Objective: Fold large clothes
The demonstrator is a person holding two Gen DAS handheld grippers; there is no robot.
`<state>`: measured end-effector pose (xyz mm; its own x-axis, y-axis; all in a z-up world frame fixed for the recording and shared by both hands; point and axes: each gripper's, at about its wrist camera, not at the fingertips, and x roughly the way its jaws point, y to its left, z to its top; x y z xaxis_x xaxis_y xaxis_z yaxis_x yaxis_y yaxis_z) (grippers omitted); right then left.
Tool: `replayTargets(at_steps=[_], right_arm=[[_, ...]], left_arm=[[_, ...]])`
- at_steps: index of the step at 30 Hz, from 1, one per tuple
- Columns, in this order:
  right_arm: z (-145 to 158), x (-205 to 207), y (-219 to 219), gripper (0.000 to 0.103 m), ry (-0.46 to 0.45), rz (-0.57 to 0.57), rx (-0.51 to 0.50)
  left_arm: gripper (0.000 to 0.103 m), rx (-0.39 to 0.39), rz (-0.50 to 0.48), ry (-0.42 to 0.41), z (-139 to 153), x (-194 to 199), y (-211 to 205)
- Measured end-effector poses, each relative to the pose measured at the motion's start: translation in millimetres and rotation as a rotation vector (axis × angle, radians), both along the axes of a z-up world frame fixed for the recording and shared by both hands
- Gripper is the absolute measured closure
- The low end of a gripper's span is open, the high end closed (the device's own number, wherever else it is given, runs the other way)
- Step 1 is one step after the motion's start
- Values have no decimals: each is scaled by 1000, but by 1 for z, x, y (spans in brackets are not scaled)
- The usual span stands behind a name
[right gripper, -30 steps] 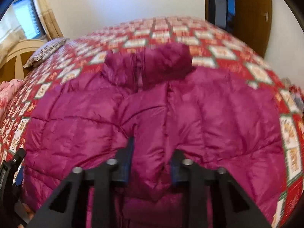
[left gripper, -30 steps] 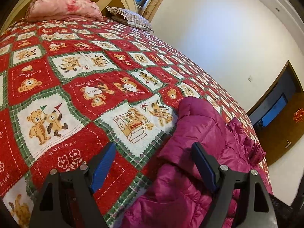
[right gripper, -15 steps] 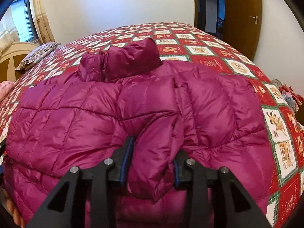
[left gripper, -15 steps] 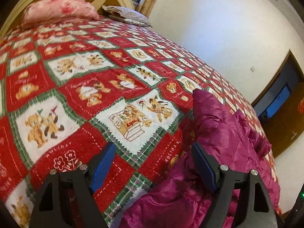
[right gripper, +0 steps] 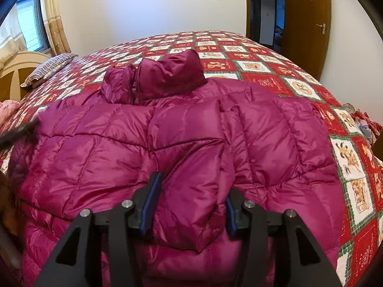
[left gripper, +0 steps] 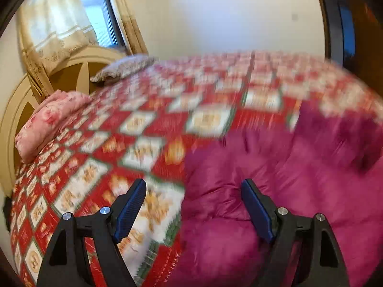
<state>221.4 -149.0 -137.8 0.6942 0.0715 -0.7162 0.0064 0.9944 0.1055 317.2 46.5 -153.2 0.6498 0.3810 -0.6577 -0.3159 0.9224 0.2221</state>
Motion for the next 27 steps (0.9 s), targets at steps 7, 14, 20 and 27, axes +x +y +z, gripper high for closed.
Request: replayTargets(at_steps=[7,14,20,27], right_arm=[[2,-1,7,33,1,-12,-66],[65,-16,-15,38,-186,-137,33],[65,35,23,74,-60,16,-13],[3,44,25,76,-5,29,-65]], left_arm=[[10,-105,37,41,-12,2,21],[10,-78,40,41,-15,-1,23],[10,-63,43,39,-10,4,15],[10,-66,40,37,-11,4,14]])
